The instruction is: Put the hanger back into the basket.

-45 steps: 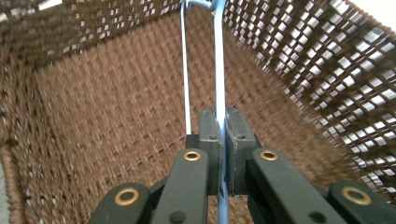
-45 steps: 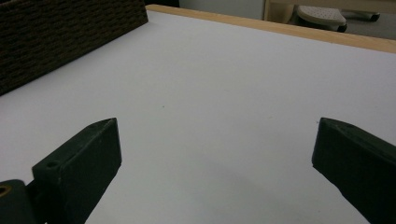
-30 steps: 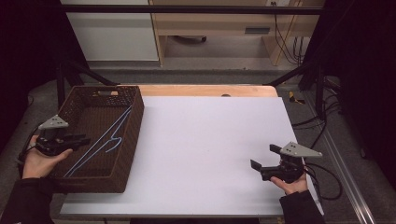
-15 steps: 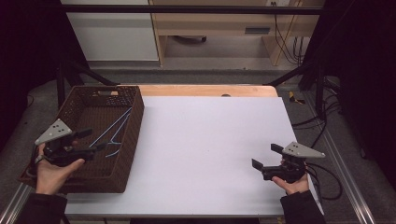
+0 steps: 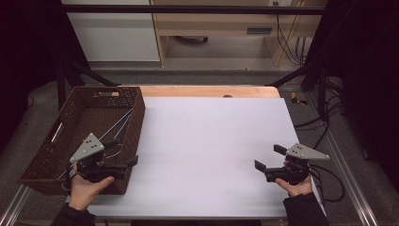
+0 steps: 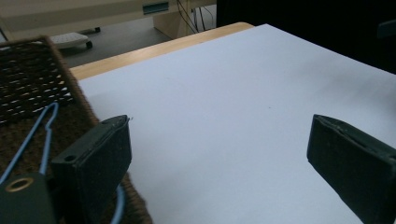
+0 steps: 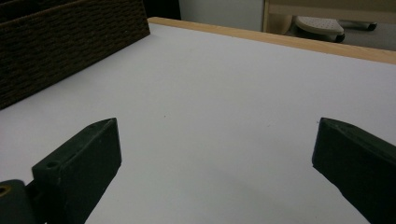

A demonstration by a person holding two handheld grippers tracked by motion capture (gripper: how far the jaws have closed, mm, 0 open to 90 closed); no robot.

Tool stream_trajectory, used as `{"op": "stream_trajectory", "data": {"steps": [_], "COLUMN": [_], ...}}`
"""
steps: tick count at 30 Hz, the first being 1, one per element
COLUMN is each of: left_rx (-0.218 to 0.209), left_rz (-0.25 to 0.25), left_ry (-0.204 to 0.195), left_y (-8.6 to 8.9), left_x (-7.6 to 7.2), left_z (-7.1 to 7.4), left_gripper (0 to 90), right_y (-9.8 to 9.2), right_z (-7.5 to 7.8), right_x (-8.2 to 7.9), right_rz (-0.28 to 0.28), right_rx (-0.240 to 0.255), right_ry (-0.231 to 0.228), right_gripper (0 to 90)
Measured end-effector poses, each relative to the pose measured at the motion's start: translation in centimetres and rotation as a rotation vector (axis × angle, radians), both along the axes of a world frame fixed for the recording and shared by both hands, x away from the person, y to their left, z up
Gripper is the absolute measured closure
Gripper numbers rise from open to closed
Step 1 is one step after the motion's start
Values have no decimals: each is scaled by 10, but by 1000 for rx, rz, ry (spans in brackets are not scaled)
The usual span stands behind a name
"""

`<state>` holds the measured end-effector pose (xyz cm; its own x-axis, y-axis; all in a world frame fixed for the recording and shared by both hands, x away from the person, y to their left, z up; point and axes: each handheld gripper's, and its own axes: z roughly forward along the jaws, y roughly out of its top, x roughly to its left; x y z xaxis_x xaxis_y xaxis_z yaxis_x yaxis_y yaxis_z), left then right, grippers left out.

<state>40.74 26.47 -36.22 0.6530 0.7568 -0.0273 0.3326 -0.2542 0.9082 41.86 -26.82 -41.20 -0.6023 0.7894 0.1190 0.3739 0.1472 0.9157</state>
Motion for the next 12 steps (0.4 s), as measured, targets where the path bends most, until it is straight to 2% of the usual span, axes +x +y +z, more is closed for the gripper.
{"op": "stream_trajectory", "data": {"steps": [4,9,12], "left_rx": [33,-5,-9], "left_rz": [-20,-30,-30], "left_ry": [-4,-4,-7], "left_y": [-13,-18,-20], "left_x": [1,-1,-2], "left_z": [-11,-20,-22], "left_gripper": [66,69,69], "right_y": [0,0,-1], "right_z": [0,0,0], "right_x": [0,0,0], "right_rz": [1,-5,-1], "right_rx": [-2,2,1], "right_ry": [-2,-3,-2], "right_gripper": [17,17,17]}}
